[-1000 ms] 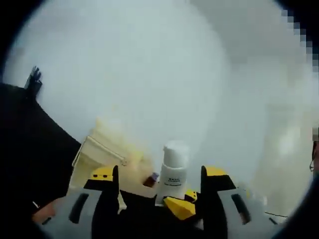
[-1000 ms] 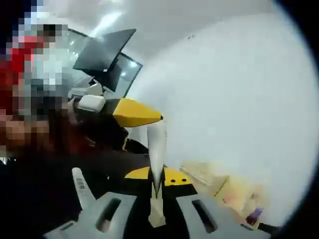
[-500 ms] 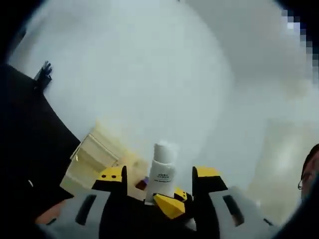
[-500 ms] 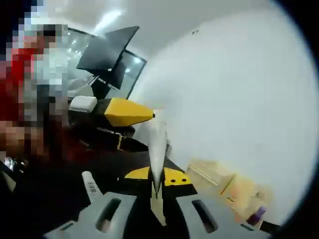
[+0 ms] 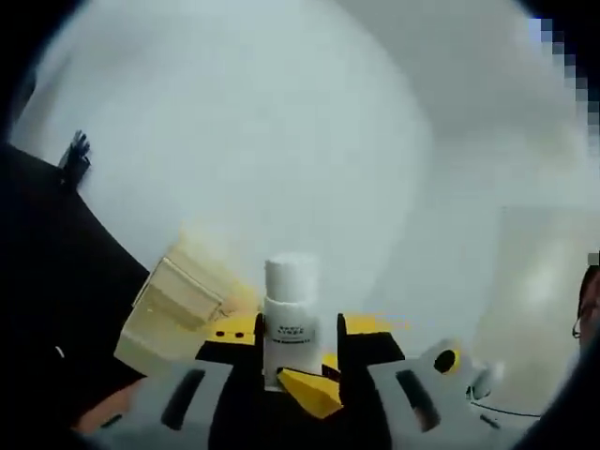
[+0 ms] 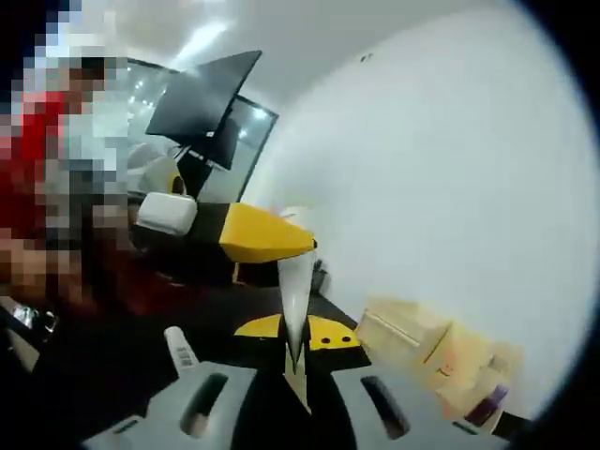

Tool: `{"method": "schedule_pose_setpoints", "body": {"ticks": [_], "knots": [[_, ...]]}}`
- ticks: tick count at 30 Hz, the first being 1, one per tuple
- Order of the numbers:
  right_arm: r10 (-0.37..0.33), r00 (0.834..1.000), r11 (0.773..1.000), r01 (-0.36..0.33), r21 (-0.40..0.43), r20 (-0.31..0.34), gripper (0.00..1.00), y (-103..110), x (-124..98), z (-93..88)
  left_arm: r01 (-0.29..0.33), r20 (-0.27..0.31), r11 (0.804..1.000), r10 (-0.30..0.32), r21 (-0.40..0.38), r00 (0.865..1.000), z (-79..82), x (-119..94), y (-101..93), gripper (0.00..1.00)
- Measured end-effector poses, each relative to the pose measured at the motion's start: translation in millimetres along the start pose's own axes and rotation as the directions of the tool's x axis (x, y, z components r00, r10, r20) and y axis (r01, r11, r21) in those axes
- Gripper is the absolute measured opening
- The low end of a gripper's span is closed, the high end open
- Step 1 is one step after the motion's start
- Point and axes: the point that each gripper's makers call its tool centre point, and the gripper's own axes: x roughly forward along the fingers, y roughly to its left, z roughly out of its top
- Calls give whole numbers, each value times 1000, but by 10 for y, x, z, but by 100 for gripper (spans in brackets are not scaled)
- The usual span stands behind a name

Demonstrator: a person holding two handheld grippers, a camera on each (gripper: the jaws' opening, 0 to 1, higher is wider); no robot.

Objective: Open the drawer, pick up the cosmetic bottles from the table one by one, place them into the drawer, release the gripper, close the drawer, and move the gripper away

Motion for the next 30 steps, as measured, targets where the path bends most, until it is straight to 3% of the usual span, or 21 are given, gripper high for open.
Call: {"method": "schedule_pose_setpoints", "body": {"ticks": [10,19,22,25,30], "knots": [[11,1000,1000,-11,16,-4,5,-117,149,30,-24,7,1000,24,15,1000,-124,-2,-41,26],[29,1000,999,-29,25,9,8,-39,92,0,-51,-26,998,52,21,998,-221,15,-48,24],[66,998,997,-66,50,3,17,-21,59,15,-78,-35,994,81,73,996,-126,56,58,23],[70,998,996,-70,55,-4,18,-55,23,8,-111,-51,987,117,112,992,-85,116,117,19],[86,995,994,-83,69,-53,21,-189,-51,-62,-190,-75,942,218,277,973,-2,228,283,19]]}}
